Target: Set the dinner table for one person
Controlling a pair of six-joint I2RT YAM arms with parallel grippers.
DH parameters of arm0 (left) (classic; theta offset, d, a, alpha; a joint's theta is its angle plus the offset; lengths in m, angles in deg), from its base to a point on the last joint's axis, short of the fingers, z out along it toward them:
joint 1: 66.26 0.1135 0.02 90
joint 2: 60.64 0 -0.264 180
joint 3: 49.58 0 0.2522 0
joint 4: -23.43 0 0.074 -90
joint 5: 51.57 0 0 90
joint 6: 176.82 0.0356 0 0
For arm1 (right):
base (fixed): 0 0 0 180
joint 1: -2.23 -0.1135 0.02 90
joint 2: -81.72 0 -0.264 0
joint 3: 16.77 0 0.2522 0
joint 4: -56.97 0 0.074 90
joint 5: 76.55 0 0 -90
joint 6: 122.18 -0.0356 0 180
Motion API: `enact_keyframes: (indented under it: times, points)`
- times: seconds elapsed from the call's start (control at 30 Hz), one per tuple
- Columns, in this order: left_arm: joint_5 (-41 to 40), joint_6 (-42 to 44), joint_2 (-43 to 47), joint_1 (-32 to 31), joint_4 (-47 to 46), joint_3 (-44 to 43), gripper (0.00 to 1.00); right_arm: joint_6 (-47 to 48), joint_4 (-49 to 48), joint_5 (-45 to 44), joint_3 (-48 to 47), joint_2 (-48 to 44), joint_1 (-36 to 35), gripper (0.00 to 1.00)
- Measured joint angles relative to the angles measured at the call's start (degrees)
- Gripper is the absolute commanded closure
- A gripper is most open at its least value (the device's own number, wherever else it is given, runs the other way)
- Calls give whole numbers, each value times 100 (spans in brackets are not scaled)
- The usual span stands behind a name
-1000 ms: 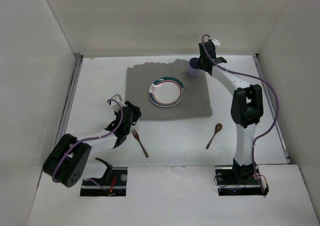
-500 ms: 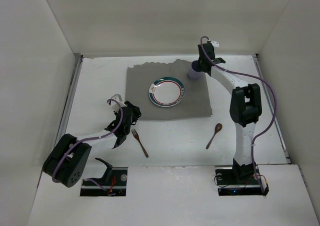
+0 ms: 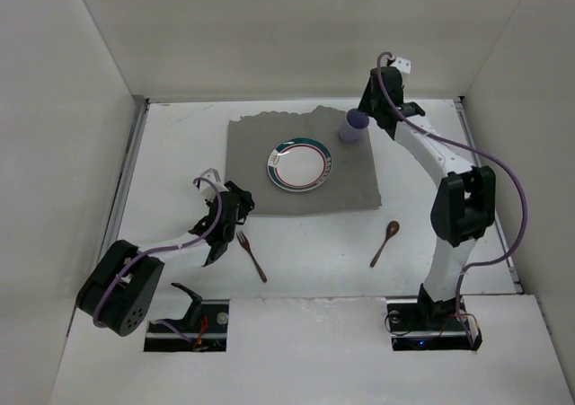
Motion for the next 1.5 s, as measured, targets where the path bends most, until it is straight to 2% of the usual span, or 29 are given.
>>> enact_keyframes:
  times: [0.07,0.2,0.27,0.37,0.47,0.53,0.63,0.7,0.77,0.83,1.03,1.13,1.27,1.3,1.4,1.47,1.5]
  points:
    - [-9,7,20,-7,0,0,62,-13,-103,4,269,-118,0,53]
    - [-39,17,37,-7,0,0,62,-55,-282,37,1067,-415,0,73]
    - [-46,22,37,-24,-2,0,62,-107,-339,46,1443,-592,0,76]
    - [-48,31,20,-44,2,-11,63,-214,-470,68,2017,-951,17,74]
    - [-52,46,4,-44,9,-52,62,-376,-739,168,2459,-1193,74,65]
    - [-83,70,4,-37,9,-74,62,-509,-951,289,2743,-1237,170,63]
    - [-133,109,7,7,63,-81,57,-752,-1128,553,3110,-1176,354,54]
    - [-197,151,26,70,221,-118,54,-901,-1180,767,3257,-1060,470,51]
    - [-278,216,52,179,391,-201,52,-1043,-1248,951,3331,-901,573,50]
    - [-356,284,83,332,577,-315,52,-1161,-1311,1117,3351,-732,634,55]
    - [-422,420,103,826,1067,-739,51,-1331,-1449,1563,3434,-568,713,55]
    - [-424,437,76,1001,1259,-951,50,-1373,-1493,1799,3421,-562,774,60]
    - [-341,446,-96,1056,1349,-1126,52,-1427,-1493,2013,3405,-503,850,80]
    - [-315,437,-109,1032,1377,-1126,53,-1456,-1499,2035,3412,-501,863,81]
    - [-273,437,-94,813,1478,-1126,57,-1554,-1668,2057,3552,-557,909,78]
    - [-247,459,-24,516,1567,-1126,64,-1644,-1827,2035,3845,-750,925,66]
    - [-234,466,28,356,1611,-1126,67,-1690,-1867,2006,4011,-901,925,63]
